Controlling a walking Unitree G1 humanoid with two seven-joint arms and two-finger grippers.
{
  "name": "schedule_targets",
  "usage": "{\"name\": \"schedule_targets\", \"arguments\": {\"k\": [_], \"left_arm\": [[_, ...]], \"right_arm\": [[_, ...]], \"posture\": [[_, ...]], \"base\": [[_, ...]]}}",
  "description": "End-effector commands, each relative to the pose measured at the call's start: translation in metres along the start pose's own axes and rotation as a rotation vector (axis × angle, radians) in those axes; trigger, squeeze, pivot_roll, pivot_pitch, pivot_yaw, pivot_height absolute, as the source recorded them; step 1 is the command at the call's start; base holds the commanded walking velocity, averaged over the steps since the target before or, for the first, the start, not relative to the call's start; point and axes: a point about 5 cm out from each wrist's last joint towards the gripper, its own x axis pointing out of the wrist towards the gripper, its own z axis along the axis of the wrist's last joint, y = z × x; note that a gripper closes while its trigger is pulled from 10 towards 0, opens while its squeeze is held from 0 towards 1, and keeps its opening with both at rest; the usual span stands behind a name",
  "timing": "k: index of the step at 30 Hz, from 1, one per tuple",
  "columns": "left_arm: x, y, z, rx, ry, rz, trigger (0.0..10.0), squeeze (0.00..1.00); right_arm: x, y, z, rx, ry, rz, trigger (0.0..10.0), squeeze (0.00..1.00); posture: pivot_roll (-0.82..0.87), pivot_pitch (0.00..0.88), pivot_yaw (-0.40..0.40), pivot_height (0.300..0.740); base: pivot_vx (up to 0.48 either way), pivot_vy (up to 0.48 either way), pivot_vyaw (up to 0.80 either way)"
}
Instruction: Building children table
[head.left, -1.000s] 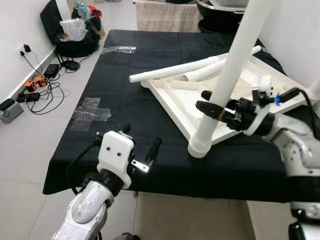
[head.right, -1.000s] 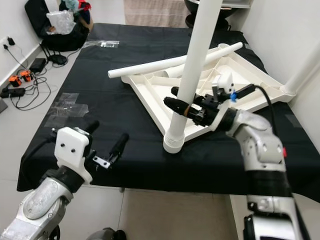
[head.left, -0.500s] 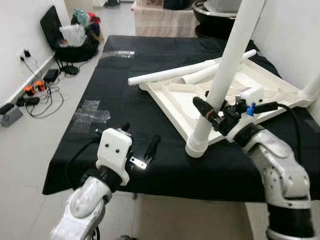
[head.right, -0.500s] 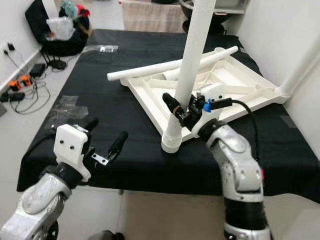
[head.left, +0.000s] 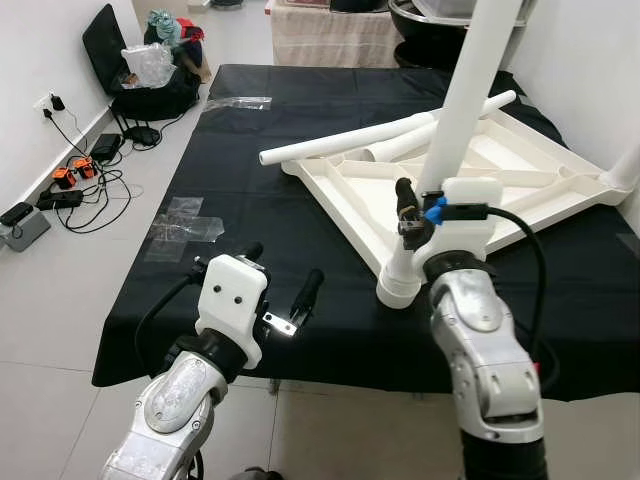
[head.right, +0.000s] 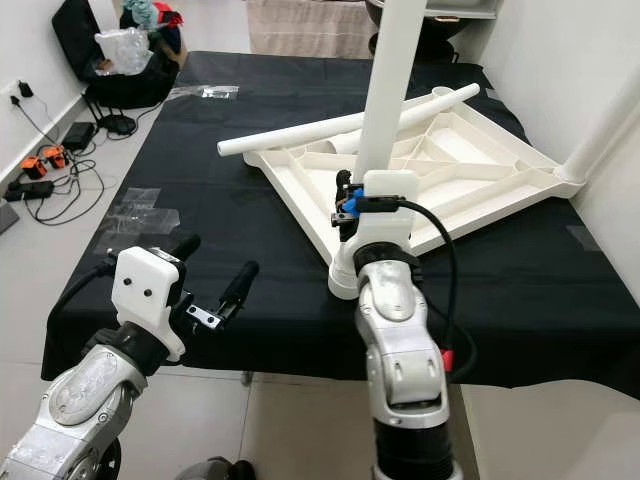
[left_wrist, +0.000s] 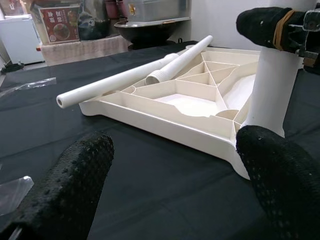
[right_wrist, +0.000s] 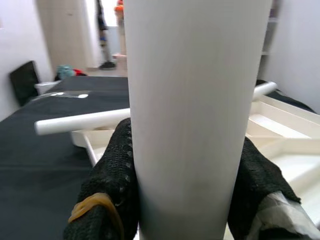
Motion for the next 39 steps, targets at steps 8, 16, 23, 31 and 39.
{"name": "schedule_targets", "arguments": {"k": [8,16,23,31,39], "left_arm": [[-0.002,0.000,-0.002,0.004,0.007,0.003,10.0,0.00],[-0.002,0.000,-0.002,0.003,0.009,0.005,10.0,0.00],[-0.001,0.000,-0.003,-0.002,0.008,0.008,10.0,0.00],[-0.001,0.000,-0.002,-0.014,0.007,0.014,10.0,0.00],[-0.001,0.001,-0.003,-0.014,0.011,0.013,10.0,0.00]], "right_arm": [[-0.004,-0.001,-0.010,-0.081,0.076,-0.153,10.0,0.10],[-0.005,0.003,-0.005,-0.060,0.039,-0.116,10.0,1.00],[-0.010,0.000,-0.007,-0.031,0.039,-0.077,10.0,0.00],[-0.027,-0.006,-0.017,-0.050,0.027,0.054,10.0,0.00],[-0.038,-0.021,-0.031,-0.020,0.093,0.116,10.0,0.00]], "posture": [[0.03,0.123,-0.041,0.740],[0.03,0.122,-0.043,0.740],[0.02,0.120,-0.044,0.740],[0.02,0.120,-0.043,0.740],[0.01,0.117,-0.043,0.740]], "base": [[0.000,0.000,0.00],[0.000,0.000,0.00],[0.000,0.000,0.00],[0.000,0.000,0.00],[0.000,0.000,0.00]]}}
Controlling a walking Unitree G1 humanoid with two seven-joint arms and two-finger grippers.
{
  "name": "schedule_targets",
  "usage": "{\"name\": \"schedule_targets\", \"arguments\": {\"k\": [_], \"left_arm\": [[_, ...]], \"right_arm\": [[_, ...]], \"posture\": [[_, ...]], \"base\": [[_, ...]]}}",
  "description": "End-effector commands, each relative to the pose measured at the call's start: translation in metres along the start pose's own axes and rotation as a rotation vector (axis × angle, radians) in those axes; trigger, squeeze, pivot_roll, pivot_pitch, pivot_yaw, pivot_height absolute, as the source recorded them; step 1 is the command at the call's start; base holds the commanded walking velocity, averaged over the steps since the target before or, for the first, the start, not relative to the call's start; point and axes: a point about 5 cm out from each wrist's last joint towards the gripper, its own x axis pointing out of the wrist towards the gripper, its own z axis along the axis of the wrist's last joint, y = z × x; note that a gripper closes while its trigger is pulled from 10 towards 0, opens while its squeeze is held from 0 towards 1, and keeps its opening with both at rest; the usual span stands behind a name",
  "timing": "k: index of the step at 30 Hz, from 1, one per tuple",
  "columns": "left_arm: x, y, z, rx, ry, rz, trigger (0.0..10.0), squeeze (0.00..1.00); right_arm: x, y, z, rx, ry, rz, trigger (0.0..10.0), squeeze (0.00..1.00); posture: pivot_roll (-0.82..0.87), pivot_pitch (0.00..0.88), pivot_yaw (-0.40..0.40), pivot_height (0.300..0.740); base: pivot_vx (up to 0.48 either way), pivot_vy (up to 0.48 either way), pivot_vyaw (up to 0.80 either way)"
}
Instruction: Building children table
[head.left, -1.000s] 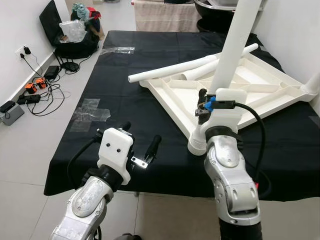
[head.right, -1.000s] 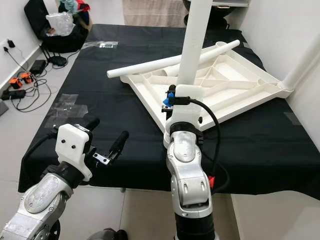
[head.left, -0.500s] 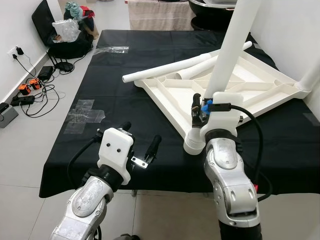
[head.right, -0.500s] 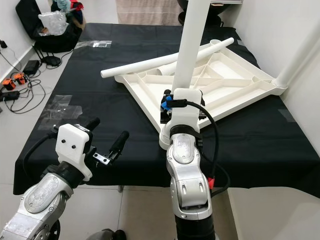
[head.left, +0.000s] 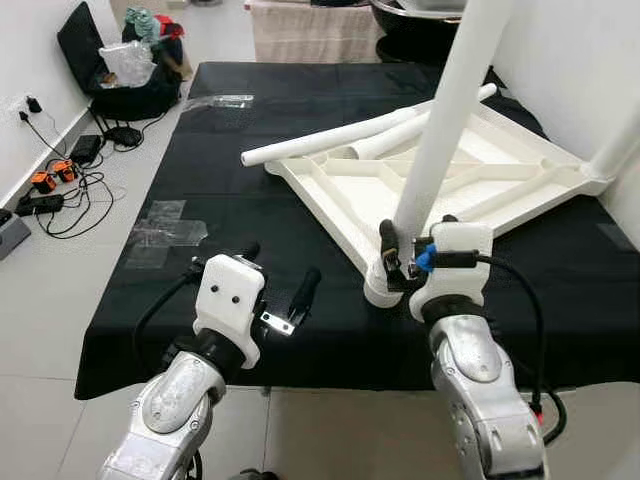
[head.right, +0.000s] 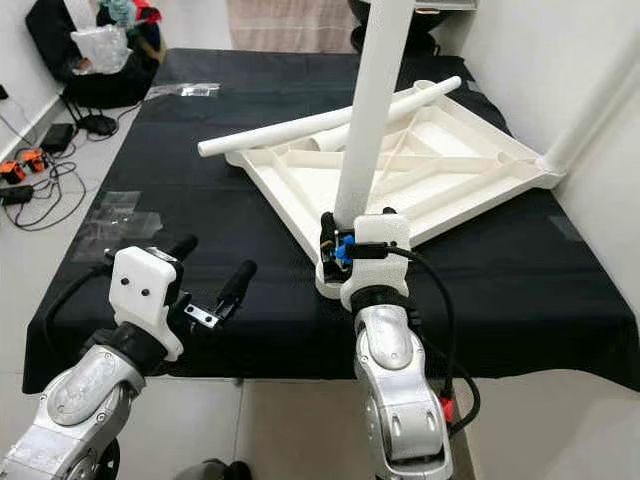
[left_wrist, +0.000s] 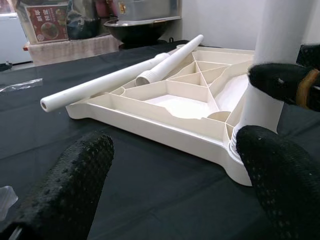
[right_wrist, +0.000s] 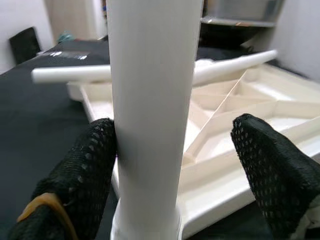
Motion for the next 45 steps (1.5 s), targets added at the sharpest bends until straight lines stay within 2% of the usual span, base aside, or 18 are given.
{"name": "schedule_targets", "arguments": {"k": [1,2,4,6,7,9,13,17,24,33,39,45], "left_arm": [[-0.001,0.000,-0.003,-0.007,0.015,0.001,10.0,0.00],[-0.001,0.000,-0.003,-0.007,0.015,0.001,10.0,0.00],[-0.002,0.001,-0.005,-0.012,0.021,0.002,10.0,0.00],[-0.003,0.002,-0.006,-0.014,0.028,0.004,10.0,0.00],[-0.003,0.002,-0.006,-0.014,0.028,0.004,10.0,0.00],[-0.004,0.004,-0.009,-0.011,0.040,0.011,10.0,0.00],[-0.006,0.005,-0.012,-0.016,0.052,0.018,10.0,0.00],[-0.016,0.010,-0.027,-0.039,0.117,0.048,10.0,0.00],[-0.020,0.013,-0.032,-0.047,0.142,0.063,10.0,0.00],[-0.019,0.010,-0.033,-0.056,0.139,0.055,10.0,0.00],[-0.017,0.009,-0.031,-0.053,0.129,0.047,10.0,0.00],[-0.013,0.011,-0.025,-0.021,0.105,0.048,10.0,0.00]], "right_arm": [[-0.004,-0.009,-0.005,0.015,0.028,0.016,10.0,0.00],[-0.004,-0.009,-0.005,0.015,0.028,0.016,10.0,0.00],[-0.011,-0.013,-0.019,0.015,0.104,0.107,10.0,0.00],[-0.018,-0.022,-0.034,-0.004,0.170,0.147,10.0,0.00],[-0.018,-0.022,-0.034,-0.004,0.170,0.147,10.0,0.00],[-0.023,-0.032,-0.045,-0.062,0.196,0.159,10.0,0.00],[-0.025,-0.037,-0.051,-0.073,0.206,0.182,10.0,0.00],[-0.022,-0.037,-0.050,-0.011,0.190,0.254,10.0,0.00],[-0.023,-0.035,-0.052,0.006,0.186,0.300,10.0,0.00],[-0.020,-0.037,-0.049,-0.006,0.157,0.327,10.0,0.00],[-0.021,-0.037,-0.049,-0.008,0.154,0.395,10.0,0.00],[-0.021,-0.025,-0.043,-0.003,0.132,0.478,10.0,0.00]], "posture": [[0.01,0.117,-0.041,0.740],[0.01,0.117,-0.041,0.740],[0.01,0.117,-0.041,0.740],[0.01,0.114,-0.043,0.740],[0.01,0.114,-0.043,0.740],[0.01,0.111,-0.040,0.740],[0.01,0.105,-0.041,0.740],[0.01,0.096,-0.043,0.740],[0.02,0.092,-0.047,0.740],[0.01,0.084,-0.045,0.740],[0.02,0.084,-0.048,0.740],[0.02,0.090,-0.050,0.740]], "base": [[0.000,0.000,0.00],[0.000,0.000,0.00],[0.000,0.000,0.00],[0.000,0.000,0.00],[0.000,0.000,0.00],[0.000,0.000,0.00],[0.000,0.000,0.00],[0.000,0.000,0.00],[0.000,0.107,0.00],[0.000,0.472,0.00],[0.000,0.474,0.00],[0.000,0.478,0.00]]}}
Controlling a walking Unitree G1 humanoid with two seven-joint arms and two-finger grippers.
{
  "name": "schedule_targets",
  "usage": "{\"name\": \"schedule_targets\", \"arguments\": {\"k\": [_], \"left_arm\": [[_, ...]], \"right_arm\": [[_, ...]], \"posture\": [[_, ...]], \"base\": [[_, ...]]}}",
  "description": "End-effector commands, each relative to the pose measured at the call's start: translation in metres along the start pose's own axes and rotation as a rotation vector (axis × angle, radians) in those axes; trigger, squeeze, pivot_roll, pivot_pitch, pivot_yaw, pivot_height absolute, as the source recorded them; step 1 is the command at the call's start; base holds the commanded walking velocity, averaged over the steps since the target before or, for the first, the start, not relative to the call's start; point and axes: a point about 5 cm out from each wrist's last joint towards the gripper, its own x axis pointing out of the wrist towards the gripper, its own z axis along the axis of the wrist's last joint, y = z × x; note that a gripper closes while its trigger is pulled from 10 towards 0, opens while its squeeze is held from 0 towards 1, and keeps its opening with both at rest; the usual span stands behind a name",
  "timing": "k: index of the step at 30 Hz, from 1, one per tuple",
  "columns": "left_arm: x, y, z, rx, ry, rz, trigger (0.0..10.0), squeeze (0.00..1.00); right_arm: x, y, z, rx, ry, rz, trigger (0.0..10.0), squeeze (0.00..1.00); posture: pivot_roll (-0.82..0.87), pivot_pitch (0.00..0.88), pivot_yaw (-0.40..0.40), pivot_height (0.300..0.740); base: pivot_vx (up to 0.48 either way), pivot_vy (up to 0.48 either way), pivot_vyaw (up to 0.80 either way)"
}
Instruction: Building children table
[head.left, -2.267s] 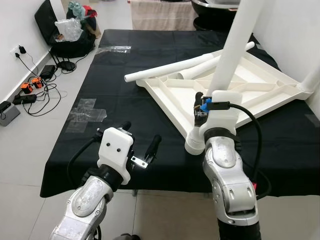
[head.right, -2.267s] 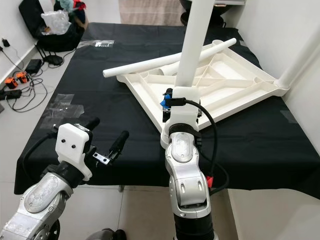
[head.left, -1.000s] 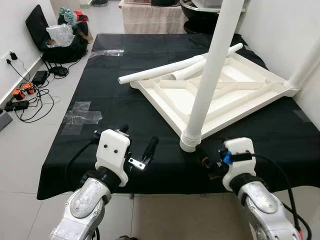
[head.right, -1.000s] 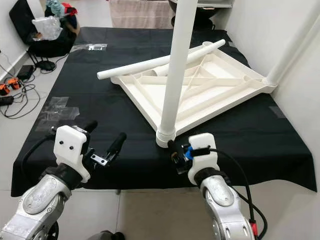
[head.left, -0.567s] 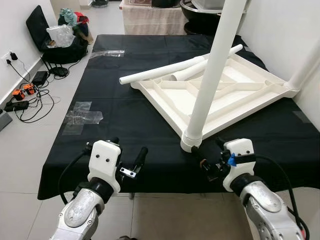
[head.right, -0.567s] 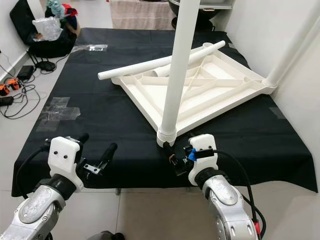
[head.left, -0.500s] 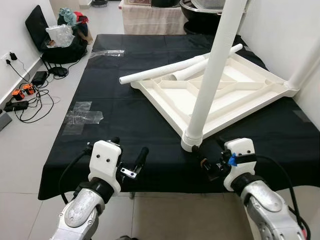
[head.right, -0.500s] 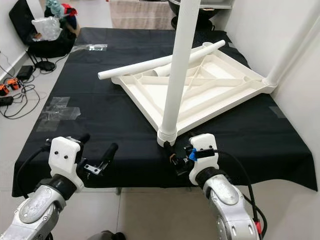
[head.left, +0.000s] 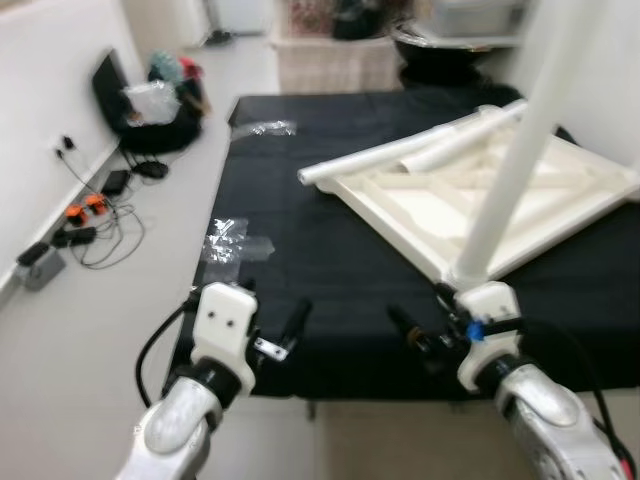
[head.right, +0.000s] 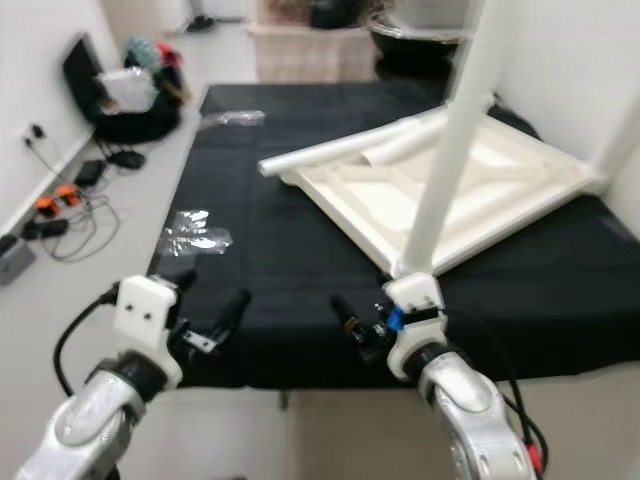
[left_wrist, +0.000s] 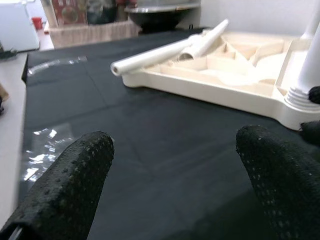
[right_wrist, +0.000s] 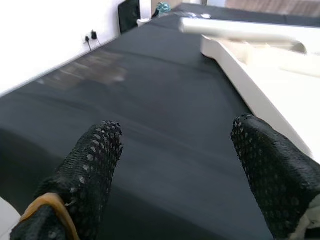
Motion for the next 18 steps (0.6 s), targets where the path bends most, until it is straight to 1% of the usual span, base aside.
{"name": "schedule_targets", "arguments": {"k": [1,2,3,4,6,7,8,9,12,14,15,16,18], "left_arm": [[-0.002,0.003,-0.001,0.020,0.011,0.014,10.0,0.00],[-0.002,0.004,0.000,0.031,0.006,0.016,10.0,0.00],[-0.001,0.005,0.002,0.046,-0.006,0.023,10.0,0.00],[-0.001,0.005,0.002,0.046,-0.006,0.023,10.0,0.00],[0.000,0.005,0.004,0.040,-0.011,0.026,10.0,0.00],[0.000,0.005,0.004,0.040,-0.011,0.026,10.0,0.00],[0.001,0.006,0.004,0.044,-0.016,0.029,10.0,0.00],[0.001,0.006,0.004,0.044,-0.016,0.029,10.0,0.00],[0.003,0.004,0.007,0.044,-0.024,0.017,10.0,0.00],[0.003,0.003,0.007,0.042,-0.025,0.014,10.0,0.00],[0.004,0.002,0.008,0.047,-0.022,0.018,10.0,0.00],[0.004,0.002,0.008,0.047,-0.022,0.018,10.0,0.00],[0.005,0.004,0.008,0.024,-0.013,0.044,10.0,0.00]], "right_arm": [[0.003,0.007,0.004,0.013,-0.022,0.034,10.0,0.00],[0.005,0.008,0.007,0.009,-0.034,0.034,10.0,0.00],[0.012,0.007,0.019,-0.003,-0.077,0.028,10.0,0.00],[0.012,0.007,0.019,-0.003,-0.077,0.028,10.0,0.00],[0.019,0.005,0.031,-0.010,-0.120,0.017,10.0,0.00],[0.019,0.005,0.031,-0.010,-0.120,0.017,10.0,0.00],[0.022,0.003,0.037,-0.013,-0.139,0.015,10.0,0.00],[0.022,0.003,0.037,-0.013,-0.139,0.015,10.0,0.00],[0.035,-0.001,0.055,-0.036,-0.198,-0.016,10.0,0.00],[0.037,-0.001,0.057,-0.040,-0.205,-0.021,10.0,0.00],[0.046,0.000,0.068,-0.057,-0.236,-0.025,10.0,0.00],[0.046,0.000,0.068,-0.057,-0.236,-0.025,10.0,0.00],[0.056,0.000,0.078,-0.070,-0.255,-0.032,10.0,0.00]], "posture": [[0.02,0.090,-0.050,0.740],[0.02,0.090,-0.050,0.740],[0.02,0.090,-0.050,0.740],[0.02,0.090,-0.050,0.740],[0.02,0.097,-0.052,0.740],[0.02,0.097,-0.052,0.740],[0.02,0.099,-0.054,0.740],[0.02,0.099,-0.054,0.740],[0.02,0.104,-0.053,0.740],[0.02,0.104,-0.053,0.740],[0.02,0.107,-0.056,0.740],[0.02,0.107,-0.056,0.740],[0.02,0.111,-0.056,0.740]], "base": [[0.000,0.469,0.00],[0.000,0.442,0.00],[0.337,0.341,0.00],[0.337,0.341,0.00],[0.394,0.272,0.00],[0.405,0.255,0.00],[0.424,0.000,0.00],[0.424,0.000,0.00],[0.458,0.000,0.00],[0.461,0.000,0.00],[0.472,0.000,0.00],[0.472,0.000,0.00],[0.154,0.000,0.00]]}}
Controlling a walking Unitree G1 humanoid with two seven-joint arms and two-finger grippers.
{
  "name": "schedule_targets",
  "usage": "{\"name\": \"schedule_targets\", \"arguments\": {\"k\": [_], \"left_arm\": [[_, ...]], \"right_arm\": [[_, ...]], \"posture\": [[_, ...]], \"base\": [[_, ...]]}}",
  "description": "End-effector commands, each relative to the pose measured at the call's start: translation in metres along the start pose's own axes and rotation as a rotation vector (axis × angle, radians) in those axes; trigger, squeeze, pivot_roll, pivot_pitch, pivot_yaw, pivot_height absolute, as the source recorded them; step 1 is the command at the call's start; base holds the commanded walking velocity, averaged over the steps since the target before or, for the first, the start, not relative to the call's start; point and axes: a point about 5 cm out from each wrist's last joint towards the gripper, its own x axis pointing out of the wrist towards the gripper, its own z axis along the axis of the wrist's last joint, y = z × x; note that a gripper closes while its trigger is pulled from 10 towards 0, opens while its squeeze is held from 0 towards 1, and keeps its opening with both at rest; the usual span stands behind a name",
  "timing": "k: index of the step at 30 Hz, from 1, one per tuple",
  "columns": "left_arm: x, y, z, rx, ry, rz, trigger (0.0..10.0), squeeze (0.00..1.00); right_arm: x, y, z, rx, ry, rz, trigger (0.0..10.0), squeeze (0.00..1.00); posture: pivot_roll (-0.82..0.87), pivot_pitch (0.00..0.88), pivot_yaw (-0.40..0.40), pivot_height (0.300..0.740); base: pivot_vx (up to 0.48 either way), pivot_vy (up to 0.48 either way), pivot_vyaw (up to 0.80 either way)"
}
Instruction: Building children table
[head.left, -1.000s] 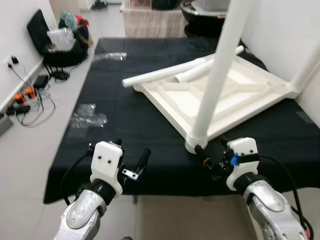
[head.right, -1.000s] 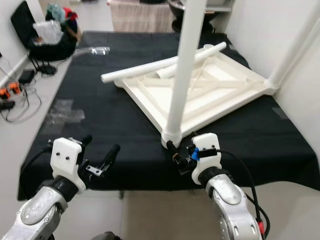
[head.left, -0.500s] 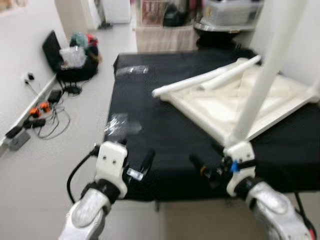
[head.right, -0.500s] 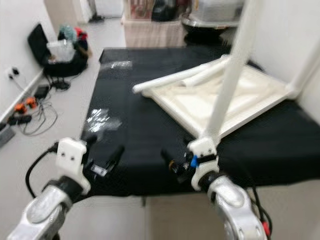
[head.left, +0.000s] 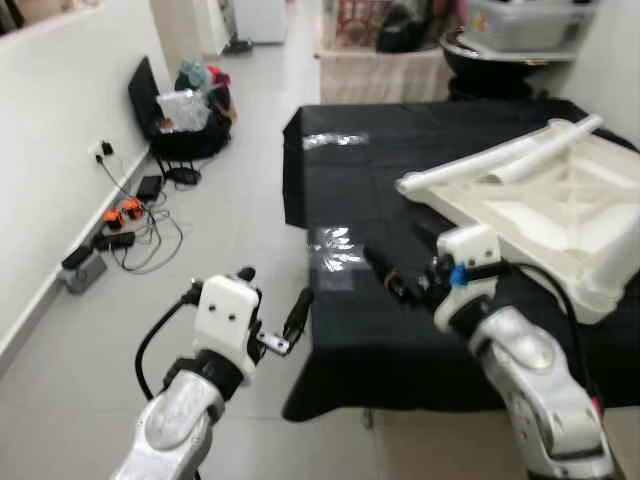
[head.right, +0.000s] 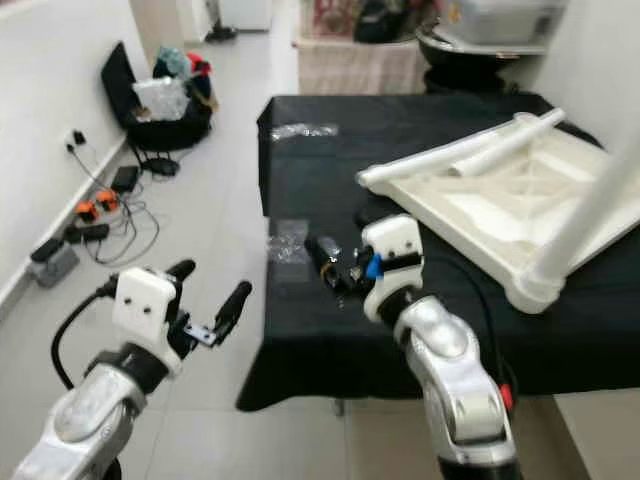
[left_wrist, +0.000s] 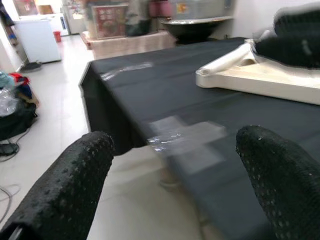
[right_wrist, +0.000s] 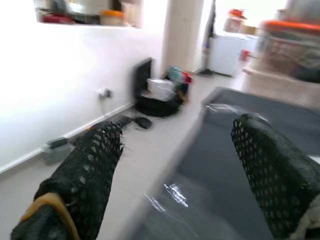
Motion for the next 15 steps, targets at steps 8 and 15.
{"name": "schedule_targets", "arguments": {"k": [8,15], "left_arm": [[0.001,0.002,0.004,-0.019,0.000,0.035,10.0,0.00],[-0.001,0.002,0.004,-0.018,0.003,0.043,10.0,0.00]], "right_arm": [[0.042,-0.033,0.011,-0.160,0.050,-0.143,10.0,0.00],[0.049,-0.074,0.005,-0.207,0.124,-0.316,10.0,0.00]], "posture": [[0.03,0.122,-0.064,0.740],[0.03,0.131,-0.070,0.740]], "base": [[0.000,0.000,0.00],[0.000,0.000,-0.28]]}}
